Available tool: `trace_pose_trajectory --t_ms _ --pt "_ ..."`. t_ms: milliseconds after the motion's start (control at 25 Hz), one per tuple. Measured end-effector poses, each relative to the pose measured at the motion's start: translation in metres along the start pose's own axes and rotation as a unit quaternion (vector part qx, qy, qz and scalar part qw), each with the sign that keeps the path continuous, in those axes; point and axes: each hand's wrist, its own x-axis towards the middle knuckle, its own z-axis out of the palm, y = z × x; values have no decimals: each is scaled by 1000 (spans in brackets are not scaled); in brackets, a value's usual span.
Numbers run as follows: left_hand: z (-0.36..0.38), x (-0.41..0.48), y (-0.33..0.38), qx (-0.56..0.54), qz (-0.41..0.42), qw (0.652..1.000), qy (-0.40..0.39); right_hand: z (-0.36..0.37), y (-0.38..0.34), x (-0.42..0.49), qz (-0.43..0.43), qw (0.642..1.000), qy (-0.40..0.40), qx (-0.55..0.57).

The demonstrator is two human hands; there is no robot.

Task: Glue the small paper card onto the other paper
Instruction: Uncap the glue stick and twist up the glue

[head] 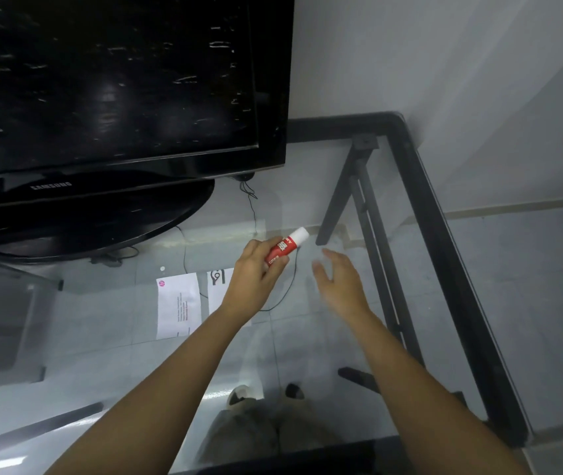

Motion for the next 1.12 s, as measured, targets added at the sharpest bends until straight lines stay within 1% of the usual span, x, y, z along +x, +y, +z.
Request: trace_pose_trajectory --t_ms 40,80,120,160,240,320,440,520,560,640,720,800,880,1000,1120 --pt "-5 -5 3 -15 0 1000 11 -10 -16 0 21 993 6 119" --pt "-10 -8 5 -24 1 999 22 -20 -30 -2 25 977 3 213" --pt "-15 -11 7 -24 7 999 31 -27 -42 -4 13 964 -10 264" --pt "-18 -12 9 -21 14 999 34 -32 -50 -5 -5 960 -29 279" --pt "-25 -14 12 -16 28 999 36 -36 -60 -10 -43 969 -49 240" --pt "-30 -14 13 -9 31 999 28 -35 -63 -8 -49 977 -46 203" --pt "-37 -14 9 -13 27 999 24 -36 -65 0 -42 969 -52 236" --pt "-43 -14 3 -25 11 999 39 -35 -63 8 -34 962 -23 270" --pt "-47 -14 -1 -28 -3 998 47 -33 -61 13 -27 963 3 268" --pt "-54 -15 -10 -28 -29 998 56 -22 -56 23 -35 977 44 205" --pt "-60 -18 -17 -18 -39 998 56 -7 -50 29 -61 992 47 104" --pt "-63 -20 -21 -13 -38 998 55 6 -42 34 -77 996 39 23" --pt "-67 -22 -24 -11 -37 998 56 15 -33 37 -82 996 39 -3" --pt "-70 -24 -27 -9 -41 998 56 23 -24 39 -74 996 40 -9" --pt "-71 -26 -24 -23 -41 997 54 19 -28 39 -68 997 10 -18"
